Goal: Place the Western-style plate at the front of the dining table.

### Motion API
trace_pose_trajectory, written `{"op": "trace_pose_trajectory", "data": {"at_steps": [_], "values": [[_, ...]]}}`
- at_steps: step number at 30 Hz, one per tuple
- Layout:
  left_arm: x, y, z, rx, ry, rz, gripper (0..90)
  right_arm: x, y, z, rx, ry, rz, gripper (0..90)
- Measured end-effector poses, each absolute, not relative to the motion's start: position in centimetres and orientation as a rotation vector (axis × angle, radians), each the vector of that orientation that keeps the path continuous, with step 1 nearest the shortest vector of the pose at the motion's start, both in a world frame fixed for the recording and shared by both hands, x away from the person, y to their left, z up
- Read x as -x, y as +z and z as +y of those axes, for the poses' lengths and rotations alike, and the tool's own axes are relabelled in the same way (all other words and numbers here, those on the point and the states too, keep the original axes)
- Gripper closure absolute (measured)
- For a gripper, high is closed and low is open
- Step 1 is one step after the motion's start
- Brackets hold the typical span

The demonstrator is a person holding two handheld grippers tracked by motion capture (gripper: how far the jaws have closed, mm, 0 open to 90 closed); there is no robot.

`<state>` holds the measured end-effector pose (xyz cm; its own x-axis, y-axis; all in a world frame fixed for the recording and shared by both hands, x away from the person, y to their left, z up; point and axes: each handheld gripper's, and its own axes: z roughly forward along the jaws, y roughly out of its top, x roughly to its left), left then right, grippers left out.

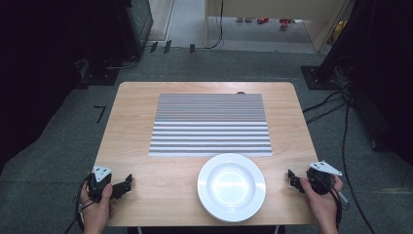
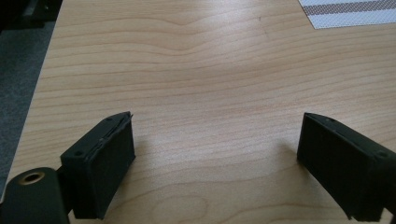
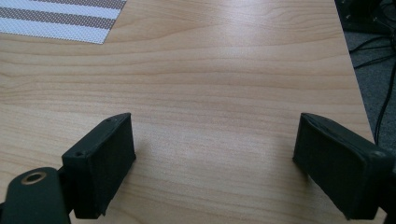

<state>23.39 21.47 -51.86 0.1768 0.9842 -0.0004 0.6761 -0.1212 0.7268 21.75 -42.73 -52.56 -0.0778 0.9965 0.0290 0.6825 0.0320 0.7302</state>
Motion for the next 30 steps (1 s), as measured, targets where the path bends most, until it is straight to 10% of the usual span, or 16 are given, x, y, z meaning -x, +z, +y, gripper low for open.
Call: {"op": "trace_pose_trajectory", "data": {"at_steps": [30], "values": [[-22.3, -49.7, 16.4, -1.803, 0.569, 1.437, 10.2, -20.2, -50.2, -40.4, -1.660, 0.979, 1.725, 13.6]]}}
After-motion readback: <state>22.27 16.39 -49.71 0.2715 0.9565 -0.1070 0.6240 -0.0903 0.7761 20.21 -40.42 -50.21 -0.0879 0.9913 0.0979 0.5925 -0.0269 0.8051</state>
